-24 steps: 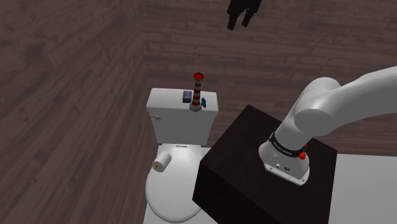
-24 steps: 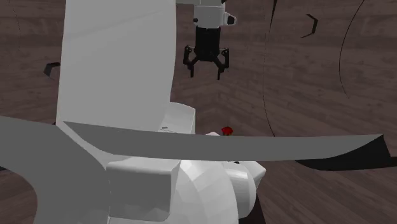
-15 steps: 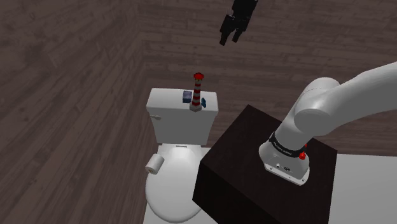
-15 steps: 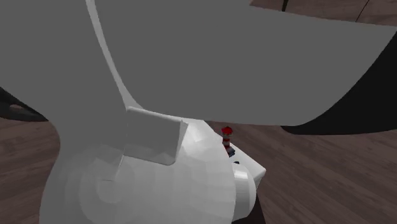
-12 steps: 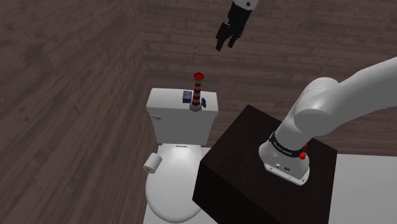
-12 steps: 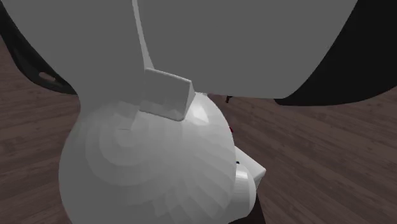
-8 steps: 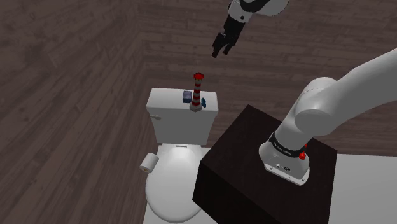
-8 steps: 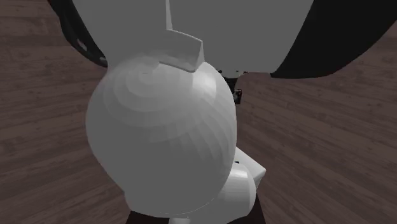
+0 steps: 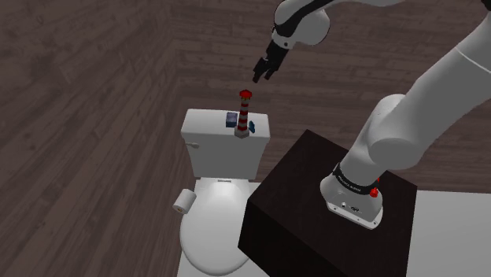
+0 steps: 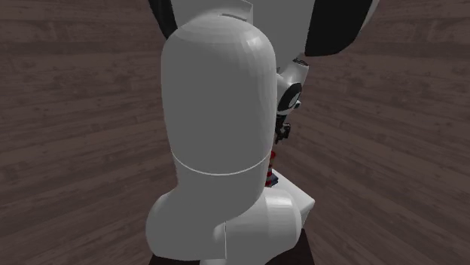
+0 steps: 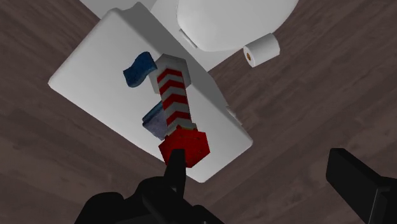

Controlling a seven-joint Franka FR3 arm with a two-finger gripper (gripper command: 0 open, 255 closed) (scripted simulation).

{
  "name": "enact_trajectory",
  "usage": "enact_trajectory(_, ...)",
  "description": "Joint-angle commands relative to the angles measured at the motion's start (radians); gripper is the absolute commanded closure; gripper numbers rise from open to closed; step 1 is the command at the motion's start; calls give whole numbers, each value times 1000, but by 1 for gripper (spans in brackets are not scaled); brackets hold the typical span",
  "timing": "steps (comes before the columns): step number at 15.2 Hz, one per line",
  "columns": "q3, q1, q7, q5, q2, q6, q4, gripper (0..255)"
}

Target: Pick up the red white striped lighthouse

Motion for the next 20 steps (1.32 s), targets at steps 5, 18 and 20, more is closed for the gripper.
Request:
enact_trajectory(5, -75, 65, -344, 377, 276, 83, 110, 0)
enact_trajectory(18, 22, -27, -670, 754, 570, 97, 255, 0)
enact_trajectory(20, 22, -27, -670, 754, 569, 97, 255, 255)
